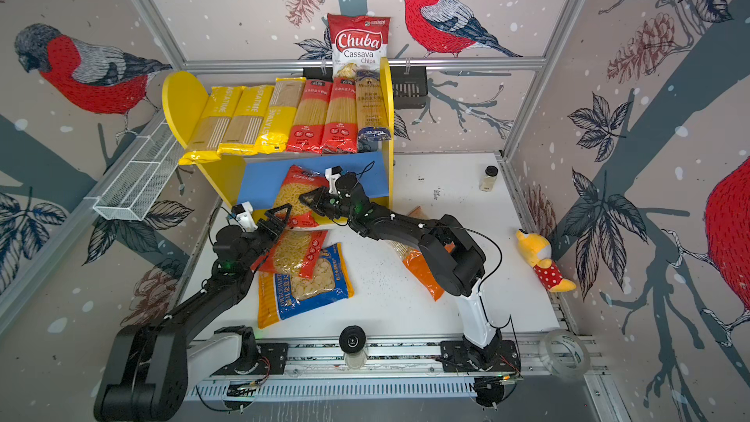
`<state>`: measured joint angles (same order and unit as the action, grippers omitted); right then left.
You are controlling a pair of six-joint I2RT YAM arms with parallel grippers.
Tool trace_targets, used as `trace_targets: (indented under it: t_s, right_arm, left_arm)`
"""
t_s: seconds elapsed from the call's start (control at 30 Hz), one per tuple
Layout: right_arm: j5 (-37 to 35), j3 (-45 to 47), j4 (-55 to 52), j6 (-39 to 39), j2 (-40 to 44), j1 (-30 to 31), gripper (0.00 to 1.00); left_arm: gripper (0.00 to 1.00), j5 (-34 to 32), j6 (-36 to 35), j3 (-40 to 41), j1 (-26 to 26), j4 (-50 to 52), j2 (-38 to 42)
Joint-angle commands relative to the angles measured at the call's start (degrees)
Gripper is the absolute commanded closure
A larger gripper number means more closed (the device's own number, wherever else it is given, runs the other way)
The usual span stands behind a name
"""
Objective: Arrange pasta packages on shelves
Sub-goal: Place the pasta bag on the shelf.
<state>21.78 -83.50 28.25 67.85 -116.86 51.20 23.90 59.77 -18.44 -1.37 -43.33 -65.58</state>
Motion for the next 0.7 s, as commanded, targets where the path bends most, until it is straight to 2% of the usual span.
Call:
trace_targets:
  t_s: [0.0,0.1,0.5,0.67]
  right_arm:
    - [2.5,0.3,5.4,1.0,0.4,0.1,0.79]
    - [2.6,1.2,5.5,1.0,0.7,-0.2,0.76]
    - [2.6,4.7,6.0,1.2,2.0,-0.9,0.57]
    - [2.7,6.9,6.4,1.4,3.2,-0.4,0.51]
  left_arm:
    - [0.16,0.5,1.2,-0.9,-1.0,-8.1,-1.6]
    - [0.22,-0.1,1.4,-0.9,-1.0,-9.2,-2.1]
    - [0.65,-0.3,3.9,-0.8,-1.2,-12.2,-2.3]
    - [0.77,-0.9,4.8,-1.0,-1.3,-13.0,-2.4]
